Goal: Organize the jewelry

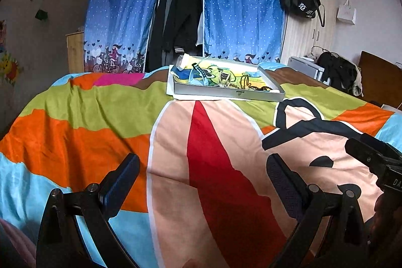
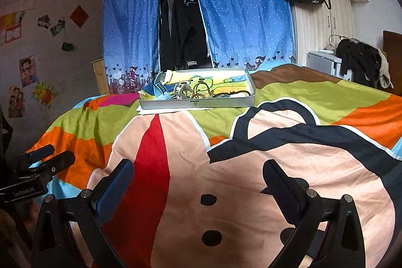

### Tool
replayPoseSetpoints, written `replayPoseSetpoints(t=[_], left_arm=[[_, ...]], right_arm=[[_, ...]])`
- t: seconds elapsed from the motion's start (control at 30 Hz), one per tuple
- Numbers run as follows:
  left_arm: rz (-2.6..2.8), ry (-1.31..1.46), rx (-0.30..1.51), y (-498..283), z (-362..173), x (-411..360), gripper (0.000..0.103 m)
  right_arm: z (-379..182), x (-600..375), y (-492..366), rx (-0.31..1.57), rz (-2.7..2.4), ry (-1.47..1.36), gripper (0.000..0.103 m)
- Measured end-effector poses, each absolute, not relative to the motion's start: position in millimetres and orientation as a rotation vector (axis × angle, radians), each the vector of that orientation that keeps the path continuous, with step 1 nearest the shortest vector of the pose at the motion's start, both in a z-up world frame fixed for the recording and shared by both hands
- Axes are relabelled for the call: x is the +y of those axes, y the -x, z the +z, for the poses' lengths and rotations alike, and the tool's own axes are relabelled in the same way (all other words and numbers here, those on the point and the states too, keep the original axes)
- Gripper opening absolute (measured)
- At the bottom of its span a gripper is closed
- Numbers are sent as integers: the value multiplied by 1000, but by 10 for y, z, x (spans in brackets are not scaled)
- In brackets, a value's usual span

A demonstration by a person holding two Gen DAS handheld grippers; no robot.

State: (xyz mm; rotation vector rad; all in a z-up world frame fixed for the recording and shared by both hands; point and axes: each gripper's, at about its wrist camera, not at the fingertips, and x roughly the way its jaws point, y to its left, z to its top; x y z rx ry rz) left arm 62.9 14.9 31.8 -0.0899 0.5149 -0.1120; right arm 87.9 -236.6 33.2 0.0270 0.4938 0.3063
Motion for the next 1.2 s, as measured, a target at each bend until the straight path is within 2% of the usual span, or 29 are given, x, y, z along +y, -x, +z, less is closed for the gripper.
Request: replayPoseSetpoints(t=[1.2], left_arm=[[-118, 88, 528, -597, 266, 143, 98]], right_arm=[[320, -2348, -878, 502, 304, -34, 103]])
